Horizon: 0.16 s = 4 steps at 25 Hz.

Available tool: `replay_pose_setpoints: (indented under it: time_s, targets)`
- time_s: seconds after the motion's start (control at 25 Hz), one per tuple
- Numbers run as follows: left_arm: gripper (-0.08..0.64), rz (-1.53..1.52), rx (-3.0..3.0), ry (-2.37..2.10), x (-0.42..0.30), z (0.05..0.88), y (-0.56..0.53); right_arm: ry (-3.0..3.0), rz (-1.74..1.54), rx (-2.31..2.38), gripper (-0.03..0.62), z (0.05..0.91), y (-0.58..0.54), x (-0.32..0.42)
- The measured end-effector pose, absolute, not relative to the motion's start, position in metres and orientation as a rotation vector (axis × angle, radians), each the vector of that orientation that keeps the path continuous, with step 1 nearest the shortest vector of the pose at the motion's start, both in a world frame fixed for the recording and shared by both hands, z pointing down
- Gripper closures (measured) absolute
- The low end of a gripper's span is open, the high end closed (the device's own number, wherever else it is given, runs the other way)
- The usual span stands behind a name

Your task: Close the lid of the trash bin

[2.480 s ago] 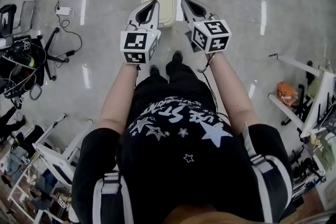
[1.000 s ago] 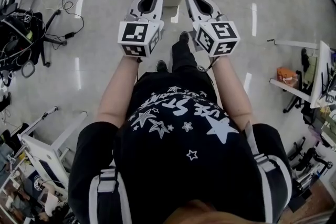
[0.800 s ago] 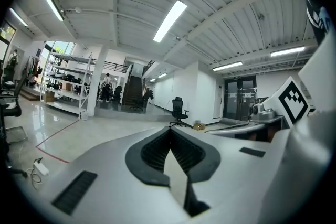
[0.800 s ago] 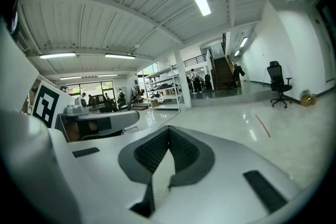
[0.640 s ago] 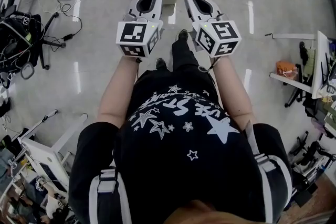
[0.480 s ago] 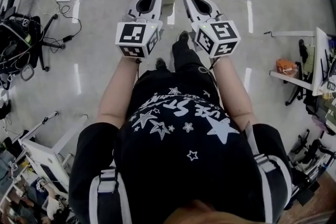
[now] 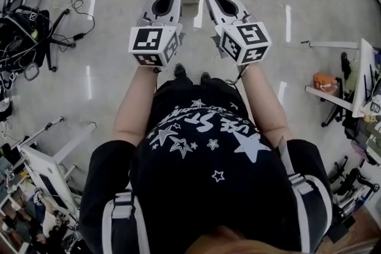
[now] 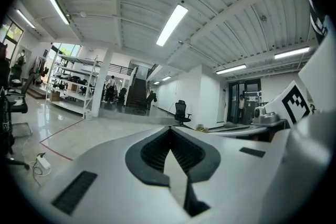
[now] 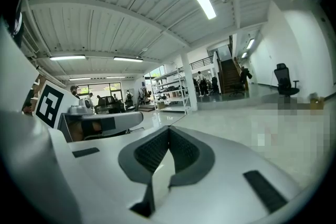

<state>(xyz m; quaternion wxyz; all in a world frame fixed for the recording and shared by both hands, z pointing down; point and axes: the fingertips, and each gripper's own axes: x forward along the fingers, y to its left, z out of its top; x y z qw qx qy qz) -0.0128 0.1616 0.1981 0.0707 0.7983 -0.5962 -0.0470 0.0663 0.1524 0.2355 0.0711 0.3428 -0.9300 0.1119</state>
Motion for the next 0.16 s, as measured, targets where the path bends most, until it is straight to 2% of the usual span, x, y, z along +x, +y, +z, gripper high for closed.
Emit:
replay_pose_setpoints:
  time_s: [0.16]
  targets:
    - [0.549,-0.159,2.38,-1.817,0.002,0.192,0.164,-2.804,0.328,1.02,0.586,0.228,0.153,0.085]
